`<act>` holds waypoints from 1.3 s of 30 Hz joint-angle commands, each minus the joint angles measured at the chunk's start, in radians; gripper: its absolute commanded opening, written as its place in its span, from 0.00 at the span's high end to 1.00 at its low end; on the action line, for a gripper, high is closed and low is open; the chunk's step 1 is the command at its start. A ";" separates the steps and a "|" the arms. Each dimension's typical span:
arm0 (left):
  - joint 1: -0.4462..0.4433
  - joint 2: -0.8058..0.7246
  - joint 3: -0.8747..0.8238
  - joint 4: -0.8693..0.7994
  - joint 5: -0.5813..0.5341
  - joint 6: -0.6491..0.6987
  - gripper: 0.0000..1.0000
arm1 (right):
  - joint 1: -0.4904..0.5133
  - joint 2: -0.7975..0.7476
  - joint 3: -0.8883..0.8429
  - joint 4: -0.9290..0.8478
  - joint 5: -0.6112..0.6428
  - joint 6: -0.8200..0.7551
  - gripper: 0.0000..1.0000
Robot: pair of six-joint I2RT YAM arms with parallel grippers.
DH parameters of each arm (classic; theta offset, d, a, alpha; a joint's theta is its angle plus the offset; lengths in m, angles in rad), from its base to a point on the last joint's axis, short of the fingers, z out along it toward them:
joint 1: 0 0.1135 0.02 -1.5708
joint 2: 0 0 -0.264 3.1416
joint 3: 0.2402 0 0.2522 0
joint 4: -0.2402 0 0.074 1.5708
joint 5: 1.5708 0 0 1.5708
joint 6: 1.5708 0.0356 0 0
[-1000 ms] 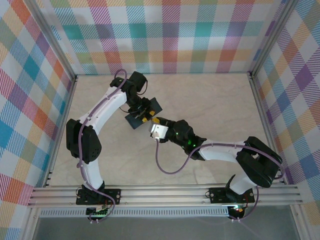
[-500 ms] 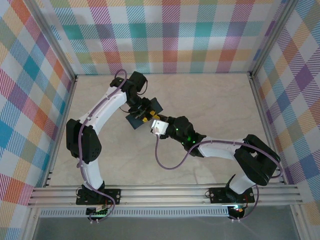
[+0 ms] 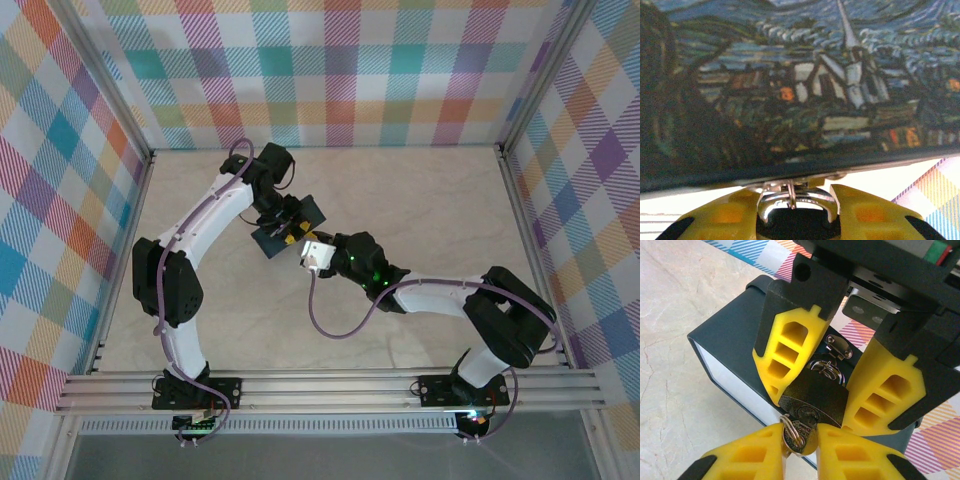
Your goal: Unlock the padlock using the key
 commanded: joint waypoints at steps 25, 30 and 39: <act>-0.026 -0.017 0.005 0.005 -0.025 0.036 0.95 | -0.003 -0.085 -0.055 0.067 0.193 0.956 0.64; -0.028 -0.023 -0.042 0.047 0.005 0.037 0.95 | -0.095 -0.219 -0.091 -0.172 0.023 1.196 0.51; -0.042 -0.024 -0.041 0.086 0.036 -0.003 0.95 | -0.110 -0.111 0.027 -0.215 -0.130 1.435 0.51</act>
